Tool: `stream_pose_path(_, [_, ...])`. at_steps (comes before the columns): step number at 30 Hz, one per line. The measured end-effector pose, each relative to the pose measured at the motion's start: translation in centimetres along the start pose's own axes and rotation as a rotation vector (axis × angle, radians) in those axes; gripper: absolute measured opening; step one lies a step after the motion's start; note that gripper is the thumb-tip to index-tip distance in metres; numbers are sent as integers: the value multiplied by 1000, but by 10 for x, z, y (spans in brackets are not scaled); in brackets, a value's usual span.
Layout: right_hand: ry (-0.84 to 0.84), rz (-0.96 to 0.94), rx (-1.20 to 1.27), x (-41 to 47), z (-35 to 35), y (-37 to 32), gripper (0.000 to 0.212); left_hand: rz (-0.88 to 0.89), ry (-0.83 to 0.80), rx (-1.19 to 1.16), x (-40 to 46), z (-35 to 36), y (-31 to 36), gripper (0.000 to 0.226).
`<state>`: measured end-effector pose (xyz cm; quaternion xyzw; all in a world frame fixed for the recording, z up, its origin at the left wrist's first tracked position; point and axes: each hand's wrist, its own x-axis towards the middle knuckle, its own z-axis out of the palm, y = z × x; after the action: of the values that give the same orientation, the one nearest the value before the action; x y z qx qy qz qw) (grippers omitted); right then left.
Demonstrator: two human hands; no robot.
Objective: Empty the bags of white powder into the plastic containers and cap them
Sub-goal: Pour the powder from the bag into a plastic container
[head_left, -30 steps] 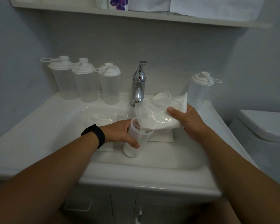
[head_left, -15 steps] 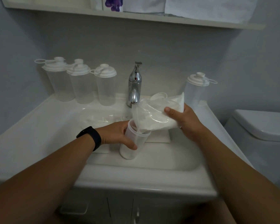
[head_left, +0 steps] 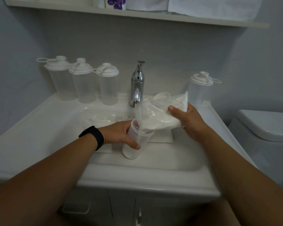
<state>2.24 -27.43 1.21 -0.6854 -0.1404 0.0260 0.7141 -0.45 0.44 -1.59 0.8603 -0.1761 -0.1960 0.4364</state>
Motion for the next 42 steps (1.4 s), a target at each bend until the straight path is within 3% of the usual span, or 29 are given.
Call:
stream_pose_path(8, [12, -15, 3, -2, 3, -2, 56, 9, 2, 6, -1, 1, 1, 69])
stream_pose_path(13, [12, -5, -8, -2, 3, -2, 86, 3, -9, 3, -1, 0, 2, 68])
stream_pose_path(16, [11, -5, -2, -2, 3, -1, 91, 12, -9, 3, 0, 0, 1, 67])
stream_pose_path(22, [3, -7, -3, -3, 3, -2, 87, 12, -11, -5, 1, 0, -2, 69])
stream_pose_path(27, [12, 7, 3, -2, 2, -1, 58, 11, -14, -2, 1, 0, -1, 70])
stream_pose_path(42, [24, 4, -6, -4, 4, -4, 63, 11, -20, -3, 0, 0, 0, 70])
